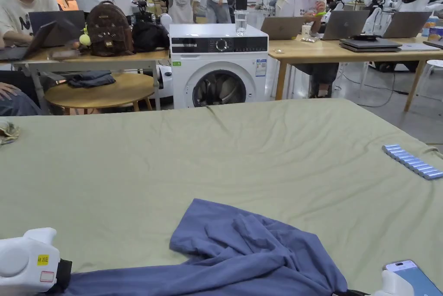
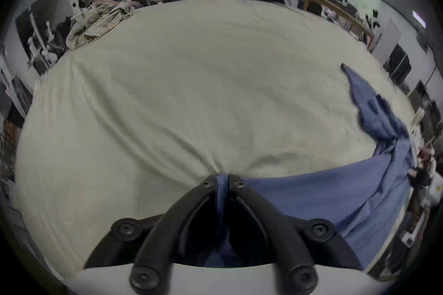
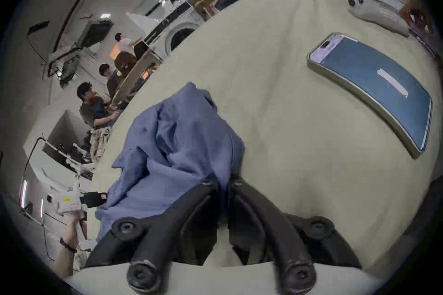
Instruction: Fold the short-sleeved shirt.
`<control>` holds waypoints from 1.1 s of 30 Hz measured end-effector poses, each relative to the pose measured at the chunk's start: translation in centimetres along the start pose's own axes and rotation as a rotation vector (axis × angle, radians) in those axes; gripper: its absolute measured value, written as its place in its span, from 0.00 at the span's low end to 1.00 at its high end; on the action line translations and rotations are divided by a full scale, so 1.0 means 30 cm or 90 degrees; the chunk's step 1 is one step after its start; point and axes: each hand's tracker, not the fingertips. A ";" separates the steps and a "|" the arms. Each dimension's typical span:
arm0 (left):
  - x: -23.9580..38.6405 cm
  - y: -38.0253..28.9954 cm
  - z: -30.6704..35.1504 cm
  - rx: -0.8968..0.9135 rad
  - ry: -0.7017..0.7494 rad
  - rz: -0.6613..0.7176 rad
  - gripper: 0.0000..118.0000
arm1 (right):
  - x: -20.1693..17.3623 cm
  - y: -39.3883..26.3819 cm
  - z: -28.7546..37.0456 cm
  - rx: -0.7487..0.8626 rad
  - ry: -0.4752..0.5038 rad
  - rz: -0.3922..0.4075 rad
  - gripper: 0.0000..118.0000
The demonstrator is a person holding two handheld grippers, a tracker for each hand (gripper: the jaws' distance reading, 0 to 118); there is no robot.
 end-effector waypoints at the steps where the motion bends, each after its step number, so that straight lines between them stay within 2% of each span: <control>1: -0.011 -0.017 0.056 0.046 -0.018 0.012 0.01 | -0.020 0.011 0.029 0.018 0.010 0.037 0.02; 3: -0.026 -0.027 0.184 0.133 -0.059 0.021 0.01 | -0.080 0.044 0.096 0.065 0.025 0.096 0.02; 6: -0.048 0.002 0.388 0.221 -0.117 0.055 0.01 | -0.203 0.132 0.167 0.113 0.088 0.136 0.02; 8: -0.048 0.044 0.531 0.274 -0.104 0.044 0.01 | -0.322 0.202 0.207 0.144 0.104 0.191 0.02; 13: -0.090 0.184 0.787 0.416 -0.092 0.055 0.01 | -0.586 0.400 0.257 0.194 0.150 0.251 0.01; 17: -0.120 0.316 0.904 0.484 -0.053 0.048 0.01 | -0.787 0.563 0.271 0.248 0.149 0.306 0.01; 26: -0.143 0.623 0.964 0.551 -0.026 0.086 0.01 | -1.129 0.869 0.272 0.325 0.131 0.361 0.01; 28: -0.128 0.686 0.949 0.555 0.008 0.075 0.01 | -1.187 0.915 0.260 0.326 0.131 0.363 0.01; 33: -0.121 0.796 0.887 0.575 0.013 0.069 0.01 | -1.266 0.990 0.185 0.345 0.105 0.371 0.01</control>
